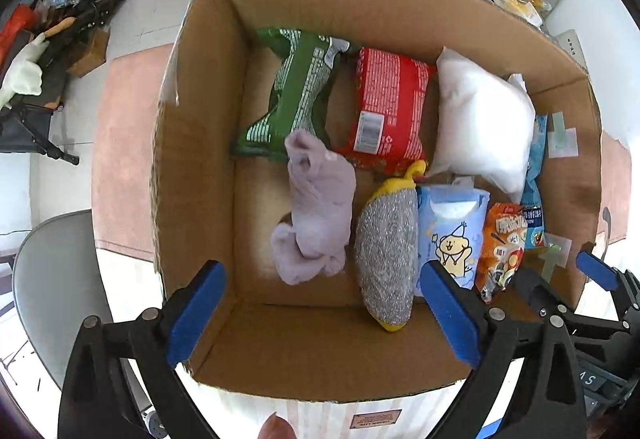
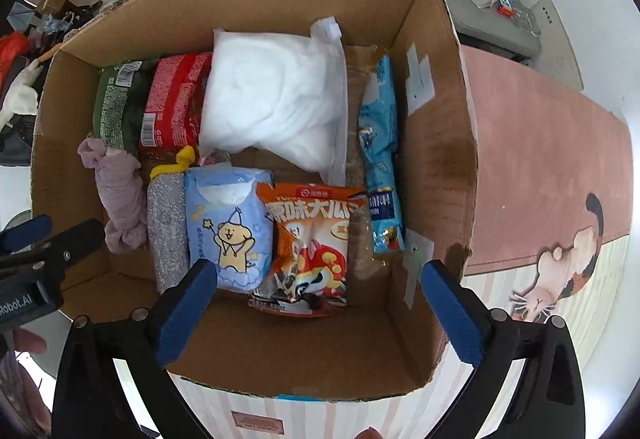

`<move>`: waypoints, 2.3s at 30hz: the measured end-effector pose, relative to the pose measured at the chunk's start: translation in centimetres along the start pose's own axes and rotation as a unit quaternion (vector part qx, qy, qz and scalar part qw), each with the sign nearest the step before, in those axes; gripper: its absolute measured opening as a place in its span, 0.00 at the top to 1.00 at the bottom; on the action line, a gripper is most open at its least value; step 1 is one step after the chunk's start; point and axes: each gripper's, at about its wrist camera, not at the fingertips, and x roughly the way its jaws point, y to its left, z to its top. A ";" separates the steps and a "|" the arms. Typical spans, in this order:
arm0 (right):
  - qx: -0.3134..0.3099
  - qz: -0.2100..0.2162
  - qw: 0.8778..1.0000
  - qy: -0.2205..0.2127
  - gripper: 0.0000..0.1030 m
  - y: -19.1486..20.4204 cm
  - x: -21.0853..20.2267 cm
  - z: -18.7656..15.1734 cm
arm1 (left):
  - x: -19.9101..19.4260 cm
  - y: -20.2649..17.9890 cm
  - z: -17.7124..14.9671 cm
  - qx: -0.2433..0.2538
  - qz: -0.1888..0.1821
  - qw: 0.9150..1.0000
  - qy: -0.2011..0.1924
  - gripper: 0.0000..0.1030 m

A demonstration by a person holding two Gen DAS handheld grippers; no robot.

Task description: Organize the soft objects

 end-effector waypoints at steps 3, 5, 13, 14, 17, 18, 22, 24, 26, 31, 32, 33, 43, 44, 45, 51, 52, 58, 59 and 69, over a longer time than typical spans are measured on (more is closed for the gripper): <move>0.000 -0.001 1.000 -0.003 0.00 -0.3 -0.4 -0.6 | -0.6 -0.4 -0.6 0.004 0.000 1.000 -0.008 0.03; 0.001 -0.002 1.000 -0.007 0.00 -0.5 -1.0 -1.1 | -1.7 -0.6 -1.2 0.008 0.005 1.000 -0.025 0.03; 0.005 0.007 0.997 -0.071 0.00 -0.8 -6.8 -4.6 | -8.5 -2.0 -5.4 0.027 0.015 0.993 -0.116 0.03; 0.004 0.010 0.996 -0.085 0.00 -0.8 -8.2 -5.5 | -9.2 -2.1 -5.9 0.028 0.013 0.992 -0.123 0.03; -0.001 0.010 0.994 -0.112 0.00 -0.5 -11.1 -7.3 | -12.0 -2.3 -8.3 0.028 0.012 0.987 -0.156 0.03; -0.002 0.011 0.992 -0.123 0.00 -0.6 -12.2 -8.2 | -12.6 -2.3 -9.0 0.028 0.010 0.986 -0.164 0.03; -0.009 0.025 0.987 -0.160 0.00 -0.9 -16.4 -11.1 | -16.0 -2.4 -12.9 0.027 0.013 0.979 -0.201 0.03; -0.012 0.026 0.983 -0.180 0.00 -1.0 -18.5 -13.0 | -17.3 -2.3 -14.6 0.023 0.010 0.977 -0.212 0.03; -0.018 0.030 0.980 -0.197 0.00 -1.0 -20.5 -15.1 | -18.7 -2.1 -16.1 0.021 0.008 0.975 -0.223 0.03; -0.020 0.017 0.973 -0.230 0.00 -0.8 -24.4 -19.7 | -22.1 -1.6 -20.4 0.019 0.021 0.966 -0.255 0.03; -0.017 0.016 0.972 -0.235 0.00 -0.8 -24.8 -20.4 | -22.6 -1.6 -21.1 0.020 0.023 0.965 -0.261 0.03; -0.018 0.019 0.970 -0.241 0.00 -0.8 -25.7 -21.5 | -23.2 -1.6 -21.9 0.021 0.027 0.963 -0.266 0.03; -0.016 0.028 0.956 -0.291 0.00 -1.5 -31.8 -29.7 | -27.1 -2.4 -28.7 0.030 0.010 0.957 -0.289 0.03; -0.017 0.029 0.956 -0.293 0.00 -1.6 -32.2 -30.4 | -27.5 -2.5 -29.3 0.032 0.008 0.957 -0.289 0.03; -0.017 0.031 0.954 -0.296 0.00 -1.7 -32.7 -31.2 | -27.8 -2.5 -29.8 0.033 0.004 0.957 -0.289 0.03; -0.024 0.026 0.949 -0.314 0.00 -1.7 -35.0 -34.0 | -30.4 -2.6 -32.3 0.034 -0.001 0.949 -0.314 0.03; -0.025 0.023 0.948 -0.318 0.00 -1.6 -35.3 -34.3 | -30.6 -2.6 -32.5 0.033 0.000 0.948 -0.318 0.03; -0.028 0.012 0.941 -0.338 0.00 -1.7 -37.1 -35.8 | -31.4 -2.1 -33.3 0.024 0.004 0.944 -0.329 0.03; -0.028 0.011 0.940 -0.341 0.00 -1.8 -37.4 -36.0 | -31.4 -2.1 -33.4 0.023 0.003 0.943 -0.331 0.03; -0.012 -0.010 0.935 -0.355 0.00 -2.1 -37.6 -34.4 | -31.1 -2.3 -32.9 0.020 0.021 0.938 -0.345 0.03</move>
